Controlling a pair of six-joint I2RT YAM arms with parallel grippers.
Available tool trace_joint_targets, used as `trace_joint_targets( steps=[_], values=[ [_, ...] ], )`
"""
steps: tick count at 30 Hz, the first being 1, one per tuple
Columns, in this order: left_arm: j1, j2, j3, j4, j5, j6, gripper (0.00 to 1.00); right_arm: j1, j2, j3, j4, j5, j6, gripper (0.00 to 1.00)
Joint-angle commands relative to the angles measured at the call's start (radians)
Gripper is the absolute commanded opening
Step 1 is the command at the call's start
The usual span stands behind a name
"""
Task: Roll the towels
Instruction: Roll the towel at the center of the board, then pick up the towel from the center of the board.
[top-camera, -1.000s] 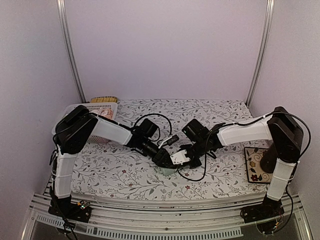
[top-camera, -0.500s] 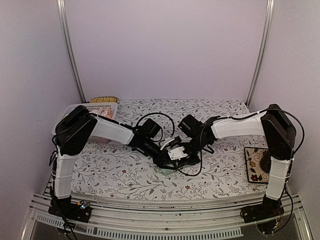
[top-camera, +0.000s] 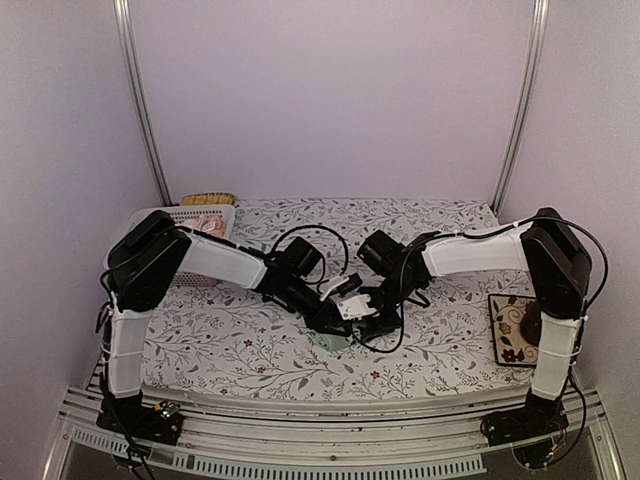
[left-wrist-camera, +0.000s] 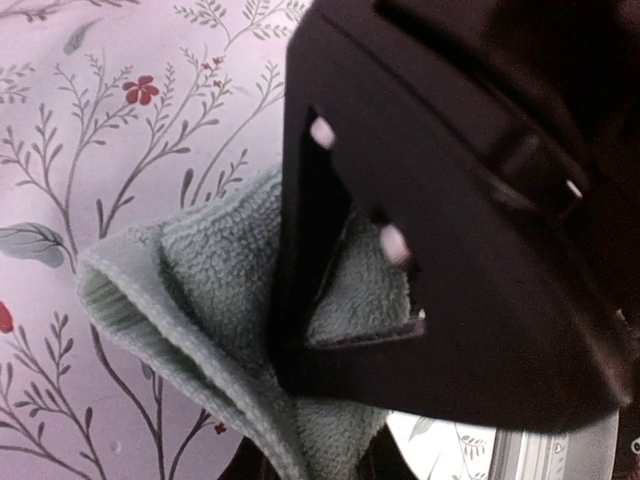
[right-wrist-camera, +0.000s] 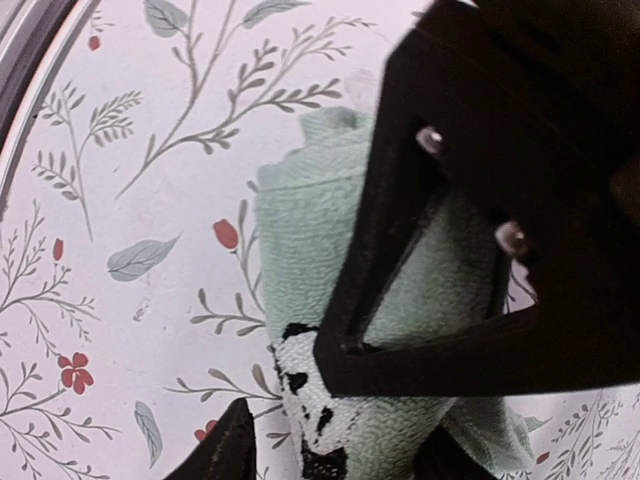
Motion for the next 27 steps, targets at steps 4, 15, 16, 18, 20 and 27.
trace_joint_targets(
  steps=[4,15,16,18,20,27],
  values=[
    [-0.039,-0.018,-0.078,-0.059,-0.067,-0.019,0.00,-0.032,-0.140,-0.073,0.128,0.030,0.130,0.71],
    [-0.026,-0.142,-0.092,-0.003,-0.127,-0.105,0.00,-0.032,-0.447,-0.199,0.248,0.332,0.496,0.99],
    [-0.023,-0.157,-0.089,0.001,-0.138,-0.116,0.00,-0.032,-0.488,-0.226,0.266,0.360,0.542,0.99],
    [-0.019,-0.185,-0.076,0.005,-0.164,-0.130,0.00,-0.032,-0.559,-0.270,0.292,0.412,0.608,0.99],
    [-0.016,-0.230,-0.049,0.004,-0.192,-0.138,0.00,-0.032,-0.606,-0.300,0.309,0.487,0.675,0.99],
    [0.036,-0.299,0.045,-0.028,-0.284,-0.185,0.00,-0.031,-0.656,-0.364,0.378,0.707,0.841,0.99]
  ],
)
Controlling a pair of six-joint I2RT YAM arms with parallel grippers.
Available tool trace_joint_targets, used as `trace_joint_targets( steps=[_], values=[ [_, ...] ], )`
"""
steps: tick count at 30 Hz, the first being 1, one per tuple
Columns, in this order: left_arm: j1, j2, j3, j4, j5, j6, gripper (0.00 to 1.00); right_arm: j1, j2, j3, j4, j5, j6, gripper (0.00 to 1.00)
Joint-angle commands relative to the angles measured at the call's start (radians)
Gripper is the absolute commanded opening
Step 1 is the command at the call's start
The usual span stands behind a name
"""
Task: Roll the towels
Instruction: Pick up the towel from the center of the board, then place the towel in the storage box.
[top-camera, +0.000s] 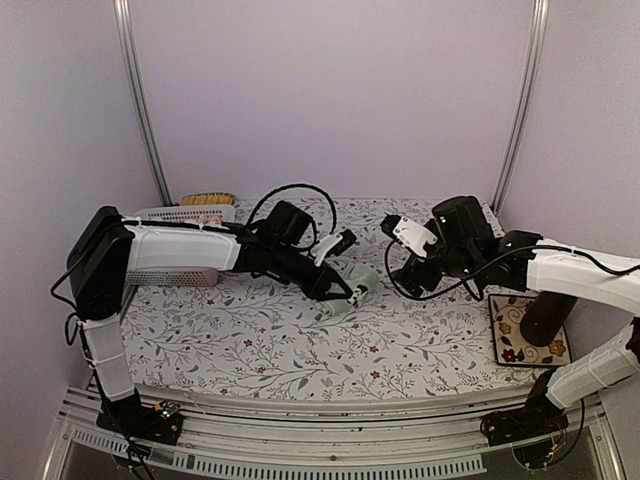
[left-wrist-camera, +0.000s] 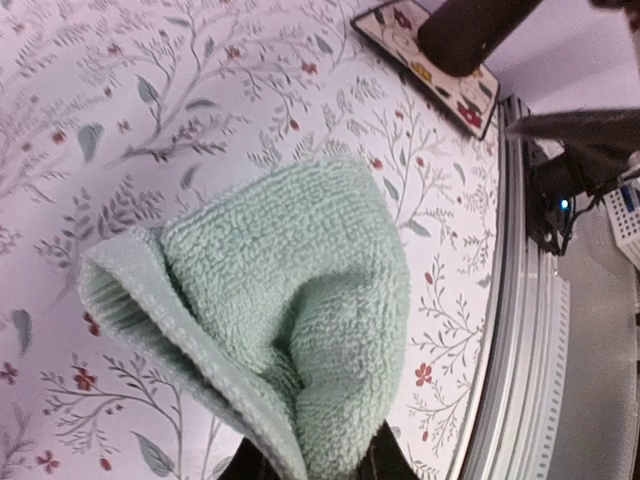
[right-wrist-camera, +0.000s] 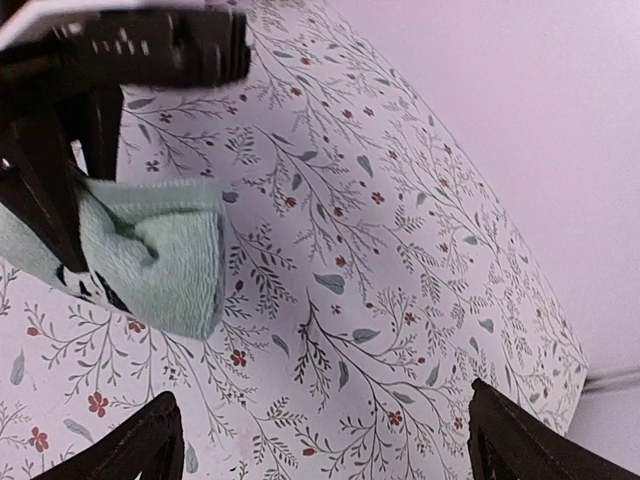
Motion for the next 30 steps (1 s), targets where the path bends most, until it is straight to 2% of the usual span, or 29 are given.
trace_joint_targets(
  steps=[1,7,14,21,24,30],
  values=[
    [0.054,-0.069,0.081,-0.032,-0.094,-0.037,0.00,-0.006,-0.015,-0.042,0.070,0.183,0.154,0.99],
    [0.135,-0.132,0.143,-0.131,-0.206,-0.038,0.00,-0.006,-0.005,-0.084,0.139,0.166,0.213,0.99],
    [0.282,-0.262,0.111,-0.220,-0.365,-0.062,0.00,-0.006,0.071,-0.039,0.117,0.136,0.300,0.99],
    [0.509,-0.380,0.036,-0.267,-0.352,-0.034,0.00,-0.005,0.118,-0.012,0.084,0.010,0.394,0.99],
    [0.597,-0.395,0.019,-0.301,-0.314,-0.001,0.00,-0.002,0.107,-0.039,0.102,-0.017,0.406,0.99],
    [0.730,-0.401,0.025,-0.377,-0.337,0.048,0.00,0.038,0.090,-0.095,0.179,-0.078,0.436,0.99]
  ],
)
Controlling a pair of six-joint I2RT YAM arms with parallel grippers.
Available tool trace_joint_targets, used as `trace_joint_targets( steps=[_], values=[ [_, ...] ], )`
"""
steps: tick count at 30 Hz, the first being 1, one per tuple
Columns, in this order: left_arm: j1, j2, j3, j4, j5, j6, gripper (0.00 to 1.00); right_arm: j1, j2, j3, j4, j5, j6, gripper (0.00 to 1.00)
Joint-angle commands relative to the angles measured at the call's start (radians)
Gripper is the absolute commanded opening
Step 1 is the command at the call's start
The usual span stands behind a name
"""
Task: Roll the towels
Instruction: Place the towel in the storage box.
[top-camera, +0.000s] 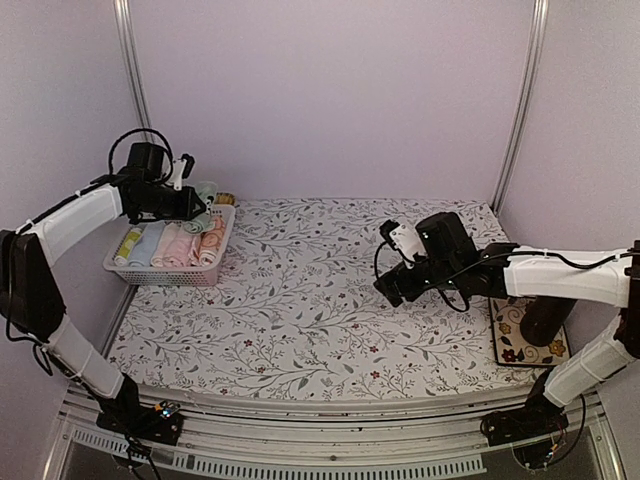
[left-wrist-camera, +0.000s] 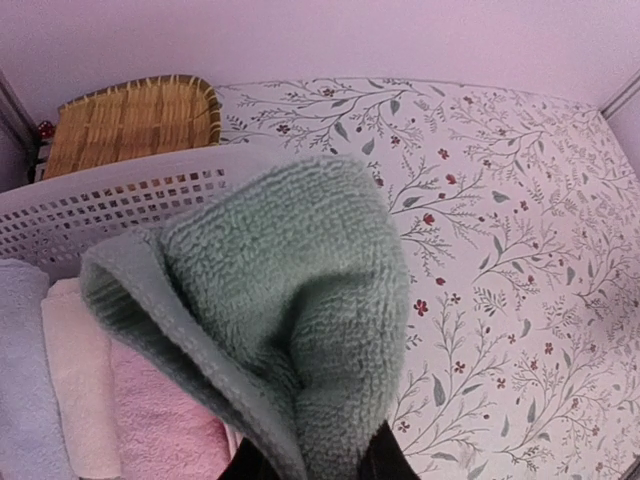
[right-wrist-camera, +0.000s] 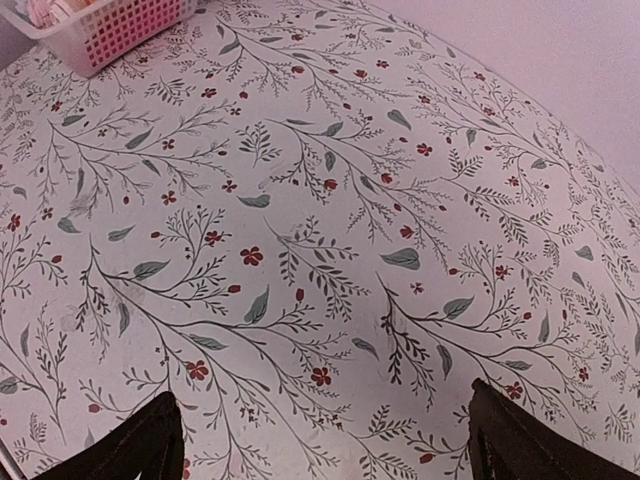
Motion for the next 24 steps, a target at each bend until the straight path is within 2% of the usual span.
trace_joint_targets(
  steps=[1,6,9,15,18,24],
  values=[
    [0.081,-0.007,0.023,-0.099,0.004,0.068,0.00,0.035,-0.018,-0.037,0.064,-0.074,0.039,0.99],
    [0.200,0.009,0.038,-0.133,0.086,0.100,0.00,0.063,-0.016,-0.047,0.095,-0.126,0.039,0.99],
    [0.294,0.035,0.041,-0.138,0.191,0.133,0.00,0.066,-0.023,-0.056,0.108,-0.145,0.039,0.99],
    [0.407,0.110,0.007,-0.075,0.332,0.158,0.00,0.066,-0.040,-0.065,0.117,-0.157,0.039,0.99],
    [0.435,0.179,0.028,-0.071,0.473,0.177,0.00,0.065,-0.041,-0.067,0.117,-0.160,0.039,0.99],
    [0.439,0.270,0.074,-0.045,0.530,0.209,0.00,0.065,-0.041,-0.066,0.118,-0.183,0.039,0.99]
  ],
)
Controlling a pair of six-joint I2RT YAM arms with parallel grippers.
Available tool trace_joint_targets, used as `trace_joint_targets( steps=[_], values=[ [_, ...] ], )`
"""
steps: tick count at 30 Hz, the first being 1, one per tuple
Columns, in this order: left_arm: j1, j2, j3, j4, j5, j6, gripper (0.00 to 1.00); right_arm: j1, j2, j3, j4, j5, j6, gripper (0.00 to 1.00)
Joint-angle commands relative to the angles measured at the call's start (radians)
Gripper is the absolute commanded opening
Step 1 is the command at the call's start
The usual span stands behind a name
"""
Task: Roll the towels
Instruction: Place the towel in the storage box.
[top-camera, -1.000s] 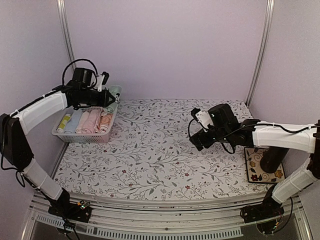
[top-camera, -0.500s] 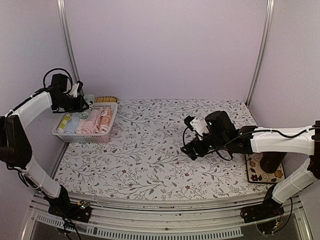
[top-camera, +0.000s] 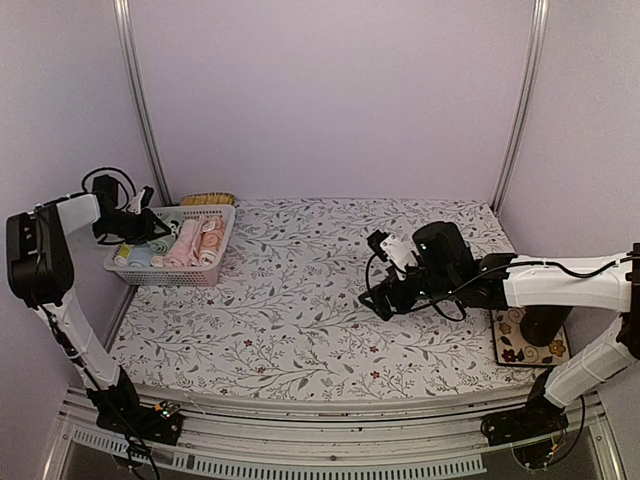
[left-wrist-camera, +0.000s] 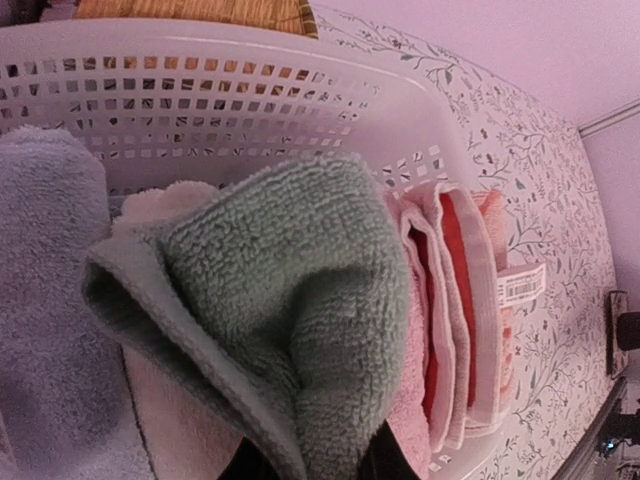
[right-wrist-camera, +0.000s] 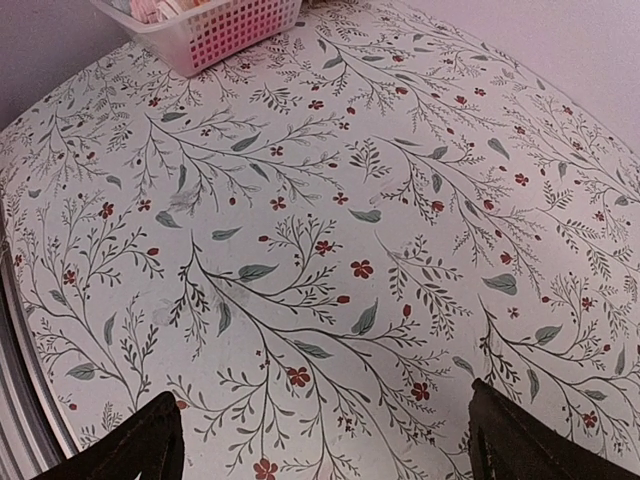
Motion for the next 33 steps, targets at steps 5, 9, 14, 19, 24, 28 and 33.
trace_joint_targets(
  steps=[5,9,14,19,24,28,33],
  values=[
    [0.017,0.094,0.077,0.029,0.094,0.040,0.00,0.002,-0.030,-0.012,0.022,-0.026,0.010,0.99],
    [0.031,0.122,0.079,0.014,0.092,0.037,0.00,0.003,-0.027,-0.011,0.020,-0.024,0.010,0.99],
    [0.043,0.114,0.060,0.021,0.124,0.013,0.00,0.004,-0.023,-0.008,0.019,-0.031,0.010,0.99],
    [0.053,0.135,0.039,0.002,0.056,-0.023,0.28,0.004,-0.032,-0.010,0.021,-0.034,0.010,0.99],
    [0.055,0.130,0.017,-0.007,-0.001,-0.045,0.50,0.004,-0.035,-0.008,0.019,-0.037,0.010,0.99],
    [0.055,0.081,0.014,0.015,-0.032,-0.072,0.66,0.005,-0.042,-0.009,0.018,-0.042,0.010,0.99],
    [0.057,0.023,0.031,0.031,-0.073,-0.103,0.72,0.007,-0.049,-0.012,0.025,-0.042,0.010,0.99]
  ],
)
